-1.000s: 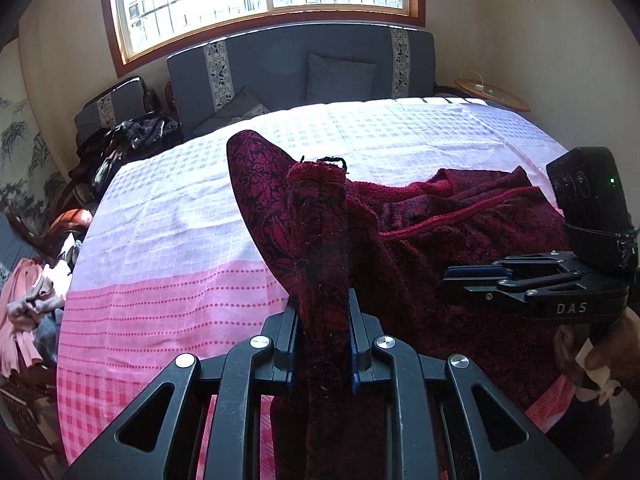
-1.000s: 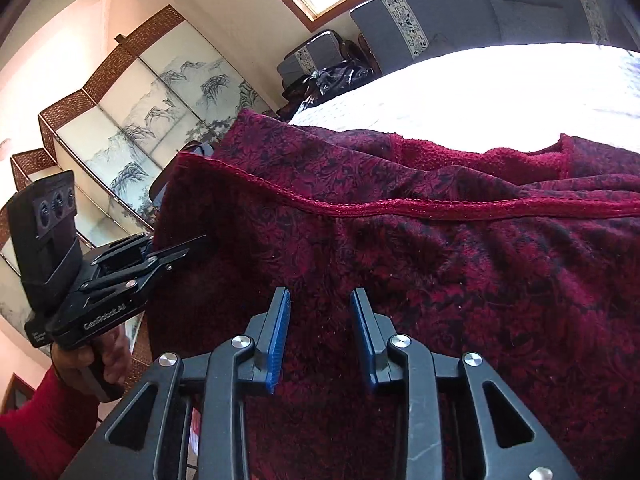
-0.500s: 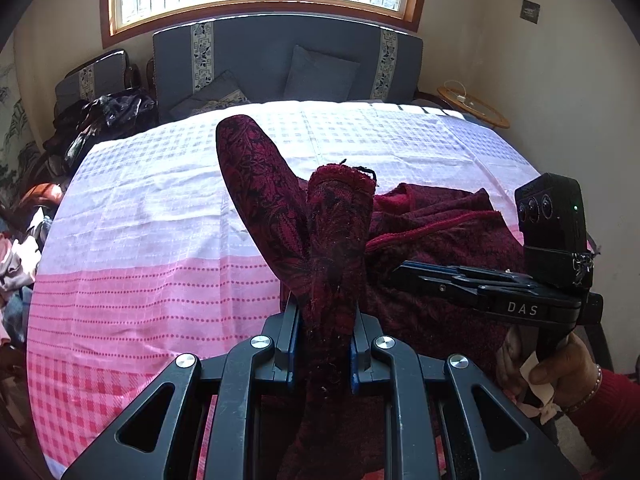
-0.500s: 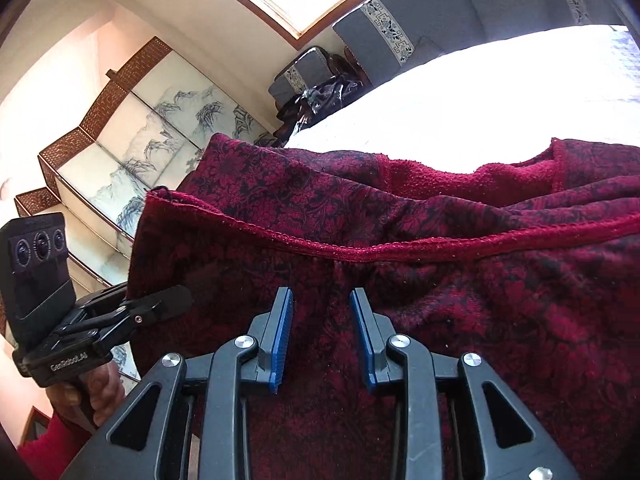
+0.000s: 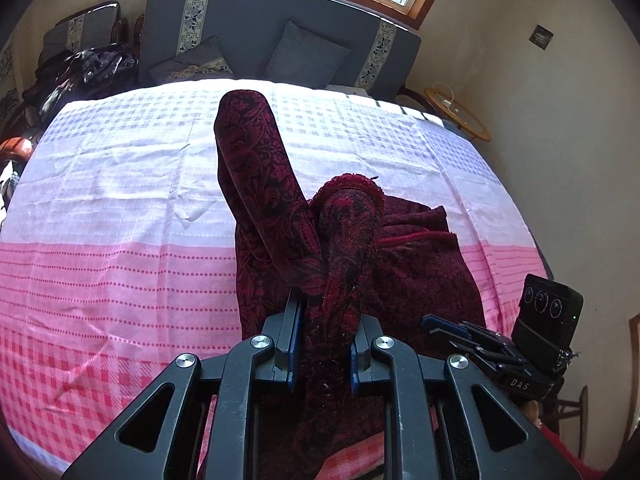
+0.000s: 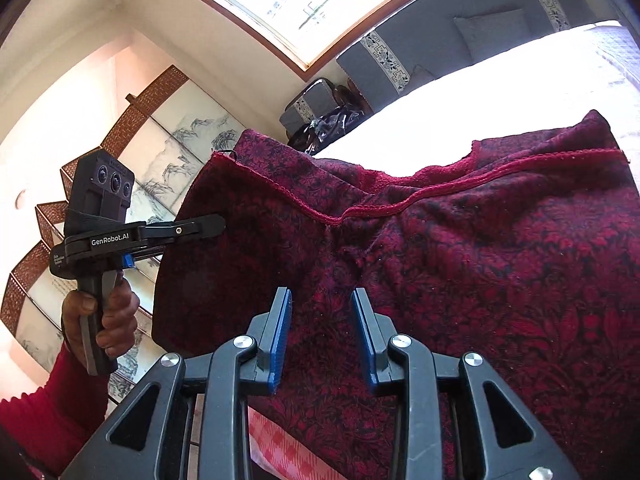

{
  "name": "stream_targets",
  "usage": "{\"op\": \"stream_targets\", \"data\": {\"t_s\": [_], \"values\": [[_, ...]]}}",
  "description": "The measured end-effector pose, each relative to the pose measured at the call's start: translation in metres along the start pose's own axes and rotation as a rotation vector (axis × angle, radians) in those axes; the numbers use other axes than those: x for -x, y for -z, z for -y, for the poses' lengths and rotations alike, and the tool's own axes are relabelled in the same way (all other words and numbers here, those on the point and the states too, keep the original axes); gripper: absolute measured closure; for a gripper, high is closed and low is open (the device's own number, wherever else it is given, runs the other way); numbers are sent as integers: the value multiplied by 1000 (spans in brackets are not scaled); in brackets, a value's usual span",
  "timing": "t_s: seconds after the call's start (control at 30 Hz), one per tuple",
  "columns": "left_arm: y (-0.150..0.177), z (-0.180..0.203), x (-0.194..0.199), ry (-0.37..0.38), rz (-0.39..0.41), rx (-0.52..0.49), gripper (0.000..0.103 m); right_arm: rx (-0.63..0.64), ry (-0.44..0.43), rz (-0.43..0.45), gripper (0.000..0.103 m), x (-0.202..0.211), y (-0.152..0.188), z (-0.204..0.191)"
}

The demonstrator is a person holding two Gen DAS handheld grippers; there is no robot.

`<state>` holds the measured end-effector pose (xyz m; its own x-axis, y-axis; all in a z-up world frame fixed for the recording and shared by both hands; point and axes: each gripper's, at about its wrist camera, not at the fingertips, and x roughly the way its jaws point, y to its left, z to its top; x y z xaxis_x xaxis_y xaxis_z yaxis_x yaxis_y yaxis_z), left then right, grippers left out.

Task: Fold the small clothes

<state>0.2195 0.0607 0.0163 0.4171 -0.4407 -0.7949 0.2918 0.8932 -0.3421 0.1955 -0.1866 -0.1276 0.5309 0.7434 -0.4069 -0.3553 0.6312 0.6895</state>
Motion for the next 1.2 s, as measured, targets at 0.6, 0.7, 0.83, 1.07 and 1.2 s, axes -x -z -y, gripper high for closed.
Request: {"op": "stream_targets", "data": {"t_s": [0.6,0.7,0.83,1.07,1.2], "values": [[-18,102,-76,271,-54,216,84,-222,-94,137,71,56,-7,76],[-11,123,-100,314,-70,198,84,-263,-104,153,70,63,-8,90],[-3,138,-120,370,-48,188,84,-278,-88,172,70,75,-8,103],[7,126,-149,612,-60,287,87,-383,-131,216,59,95,-2,137],[5,138,-130,649,-34,205,87,-426,-154,236,55,102,-1,150]]}}
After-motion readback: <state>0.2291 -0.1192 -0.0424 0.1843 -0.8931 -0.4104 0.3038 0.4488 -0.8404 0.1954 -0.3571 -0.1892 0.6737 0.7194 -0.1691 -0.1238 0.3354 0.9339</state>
